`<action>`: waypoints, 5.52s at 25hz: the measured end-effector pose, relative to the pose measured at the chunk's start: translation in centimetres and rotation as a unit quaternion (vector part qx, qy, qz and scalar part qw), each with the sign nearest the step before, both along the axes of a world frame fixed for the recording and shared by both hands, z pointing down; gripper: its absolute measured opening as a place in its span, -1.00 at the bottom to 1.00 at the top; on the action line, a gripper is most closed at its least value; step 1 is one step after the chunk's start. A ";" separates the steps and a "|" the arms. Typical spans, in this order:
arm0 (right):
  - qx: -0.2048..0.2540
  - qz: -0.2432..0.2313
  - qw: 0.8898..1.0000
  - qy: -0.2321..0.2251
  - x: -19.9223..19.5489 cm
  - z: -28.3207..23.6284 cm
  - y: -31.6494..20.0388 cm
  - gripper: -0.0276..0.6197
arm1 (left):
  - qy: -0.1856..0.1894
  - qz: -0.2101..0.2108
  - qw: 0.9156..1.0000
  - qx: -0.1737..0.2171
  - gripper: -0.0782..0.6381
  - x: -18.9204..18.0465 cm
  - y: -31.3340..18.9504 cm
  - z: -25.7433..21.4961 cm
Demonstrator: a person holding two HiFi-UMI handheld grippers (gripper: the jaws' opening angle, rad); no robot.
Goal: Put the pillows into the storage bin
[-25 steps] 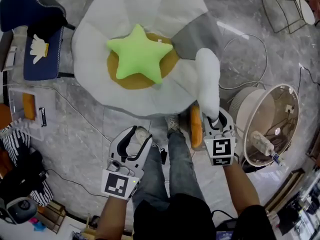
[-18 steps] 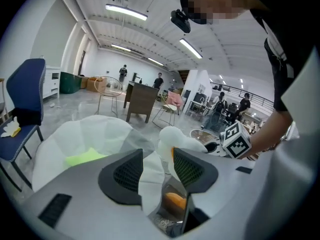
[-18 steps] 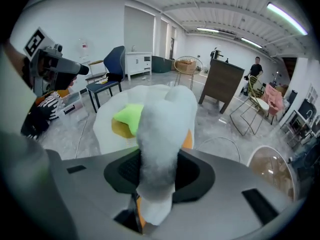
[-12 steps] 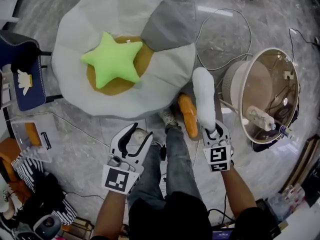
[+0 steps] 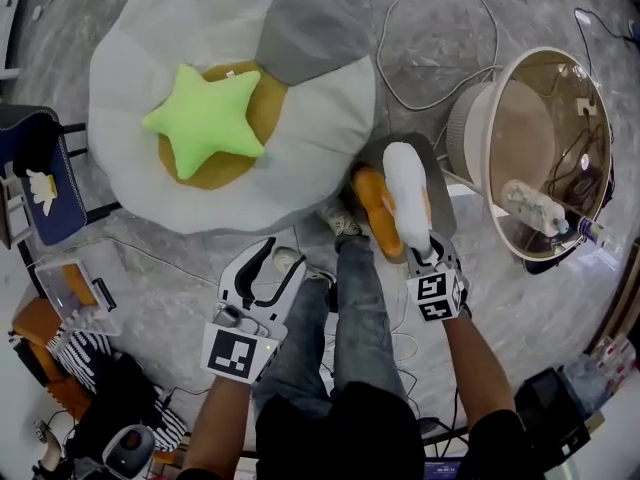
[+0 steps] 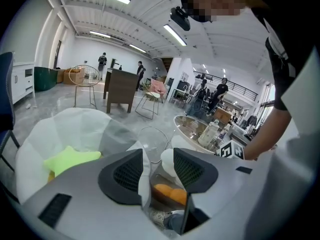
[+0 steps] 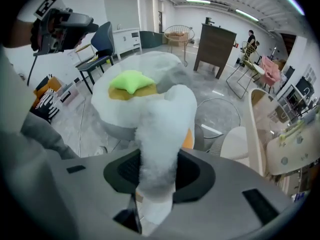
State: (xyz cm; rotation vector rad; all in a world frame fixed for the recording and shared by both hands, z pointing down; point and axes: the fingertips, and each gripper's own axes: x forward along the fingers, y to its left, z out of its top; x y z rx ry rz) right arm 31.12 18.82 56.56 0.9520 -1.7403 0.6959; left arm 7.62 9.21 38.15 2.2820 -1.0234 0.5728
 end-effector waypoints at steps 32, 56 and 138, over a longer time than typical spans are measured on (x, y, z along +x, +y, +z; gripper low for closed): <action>-0.196 -0.010 0.981 0.008 -0.5 16.3 2.4 -0.12 | -0.030 -0.024 0.997 -0.069 -0.21 -0.8 2.5 7.2; 0.025 -0.029 0.999 -0.036 -4.6 -0.8 -7.4 -0.19 | -0.010 -0.063 0.998 0.017 -0.21 -3.5 -0.4 0.1; 0.137 -0.430 0.874 0.178 -39.1 18.4 -23.6 0.43 | -0.020 -0.541 0.833 -0.110 0.04 -26.3 15.7 5.8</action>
